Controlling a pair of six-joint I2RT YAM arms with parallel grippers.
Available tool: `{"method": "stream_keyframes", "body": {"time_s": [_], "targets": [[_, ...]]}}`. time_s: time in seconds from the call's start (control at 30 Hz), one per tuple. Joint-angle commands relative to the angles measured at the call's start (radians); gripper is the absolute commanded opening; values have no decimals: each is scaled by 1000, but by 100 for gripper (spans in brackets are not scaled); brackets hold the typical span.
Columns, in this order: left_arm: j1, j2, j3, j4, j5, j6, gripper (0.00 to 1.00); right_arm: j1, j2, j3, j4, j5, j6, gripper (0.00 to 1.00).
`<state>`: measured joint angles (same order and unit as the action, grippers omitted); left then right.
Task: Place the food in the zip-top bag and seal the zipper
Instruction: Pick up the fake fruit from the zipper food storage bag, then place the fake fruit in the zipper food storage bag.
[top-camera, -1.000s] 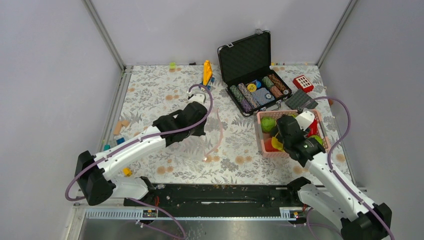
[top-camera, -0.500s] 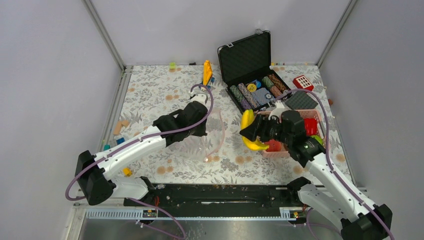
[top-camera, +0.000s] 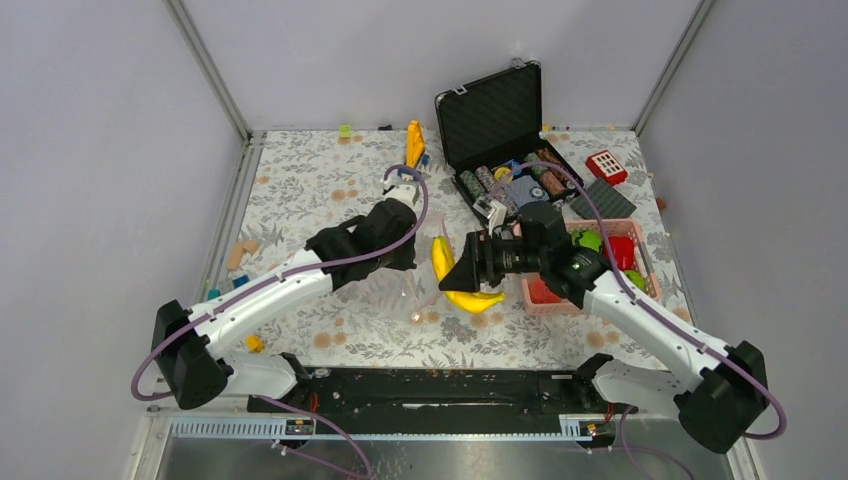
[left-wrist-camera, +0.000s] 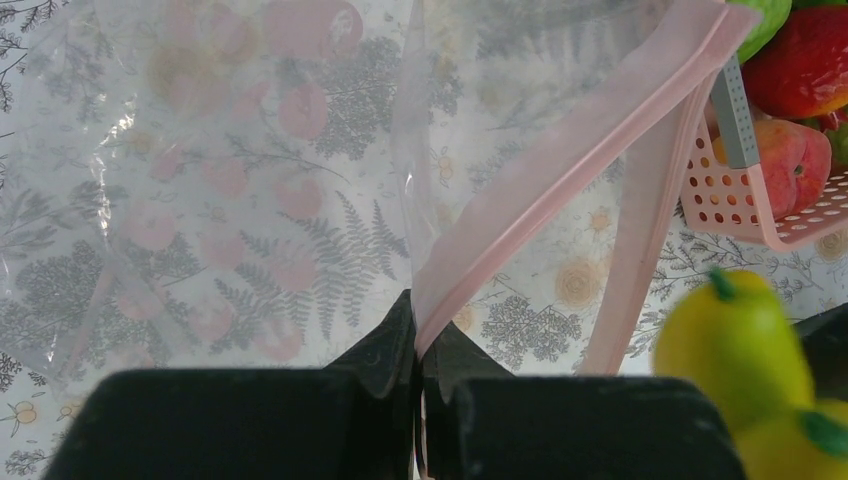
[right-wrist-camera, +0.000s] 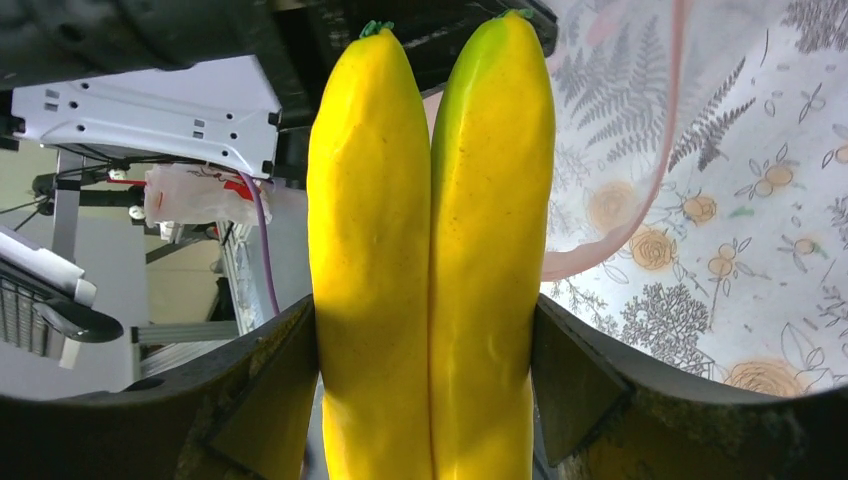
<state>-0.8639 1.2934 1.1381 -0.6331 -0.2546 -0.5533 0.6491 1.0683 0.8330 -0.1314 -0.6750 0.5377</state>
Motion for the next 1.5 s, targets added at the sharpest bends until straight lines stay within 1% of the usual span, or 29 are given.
{"method": "stream_keyframes", "body": {"time_s": [0.0,0.1,0.27,0.4,0.6,0.77,0.97,1.07,1.23,1.37,1.47], "targets": [[1,-29,28,45,39,47,0,11,77,58,-56,-65,56,42],[-12,-55,12,68,76,88,0,18,128,68,-42,-99,82,41],[-49,-85,5,78,76,131,0,20,194,98,-55,-105,105,41],[-82,-97,-7,96,104,162,0,19,235,138,-61,-47,157,41],[-137,-99,-6,90,86,187,0,13,294,203,-56,61,273,41],[-154,-102,-17,68,58,180,0,-17,314,182,32,78,405,41],[-164,-100,-12,75,94,175,0,-28,312,139,111,236,551,43],[-164,-92,7,79,133,178,0,-15,319,142,110,323,570,44],[-164,-91,29,100,213,169,0,16,311,149,55,530,549,49],[-164,-110,32,101,210,151,0,38,293,150,-19,726,504,51],[-164,-127,31,105,211,140,0,56,290,159,-63,824,471,53]]}}
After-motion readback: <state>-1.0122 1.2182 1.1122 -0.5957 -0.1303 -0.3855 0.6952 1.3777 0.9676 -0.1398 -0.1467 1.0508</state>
